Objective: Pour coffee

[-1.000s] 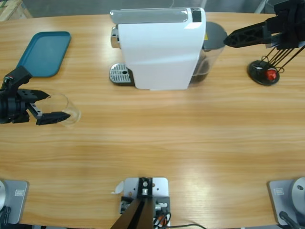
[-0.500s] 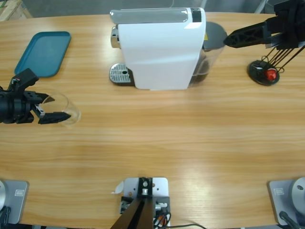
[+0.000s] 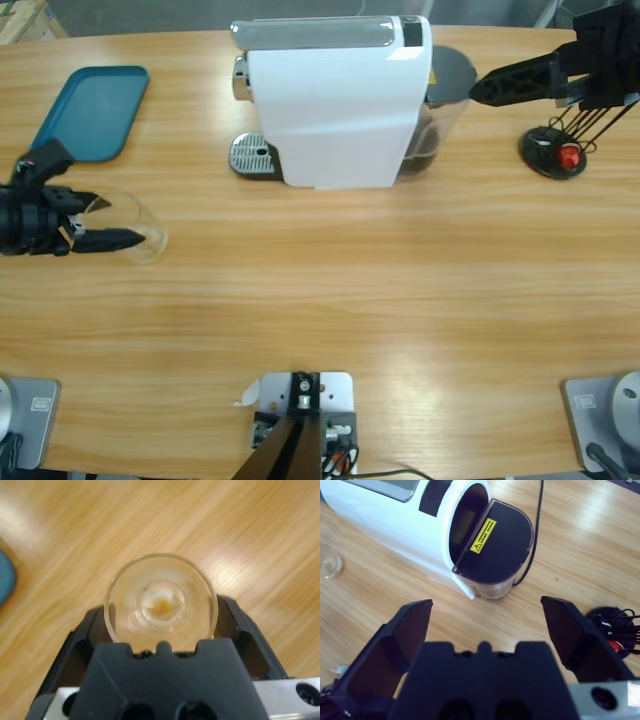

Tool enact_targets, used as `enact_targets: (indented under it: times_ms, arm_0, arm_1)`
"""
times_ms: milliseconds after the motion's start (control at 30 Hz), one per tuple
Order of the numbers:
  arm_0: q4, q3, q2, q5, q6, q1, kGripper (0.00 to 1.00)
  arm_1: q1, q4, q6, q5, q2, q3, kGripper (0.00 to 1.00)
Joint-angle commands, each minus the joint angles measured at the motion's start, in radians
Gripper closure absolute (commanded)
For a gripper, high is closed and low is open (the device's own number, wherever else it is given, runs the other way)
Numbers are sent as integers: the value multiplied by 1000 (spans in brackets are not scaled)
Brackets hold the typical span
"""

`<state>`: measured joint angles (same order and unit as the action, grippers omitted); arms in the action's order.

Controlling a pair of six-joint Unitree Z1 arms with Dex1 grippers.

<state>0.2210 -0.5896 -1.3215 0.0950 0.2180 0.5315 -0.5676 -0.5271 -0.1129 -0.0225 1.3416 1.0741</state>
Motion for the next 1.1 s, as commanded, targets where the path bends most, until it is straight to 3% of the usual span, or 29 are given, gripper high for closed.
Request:
enact_targets:
  times_ms: [33,233,533,767,900,1100]
  arm_0:
    - [25,-175,13,37,113,12,574]
    - [37,-277,-124,99,258,13,566]
    - [74,-420,-327,173,336,2,540]
    - [127,-452,-370,179,435,-49,527]
    - [150,-506,-372,266,486,-110,524]
    - [235,-615,-464,366,520,-117,524]
  arm_1:
    - [31,7,10,10,-2,-34,0]
    - [56,17,13,5,6,-46,0]
    - [101,45,25,-9,35,-49,0]
    - [107,67,28,-11,55,-49,0]
    - [107,68,31,-10,53,-46,0]
    - [107,59,45,-10,54,-45,13]
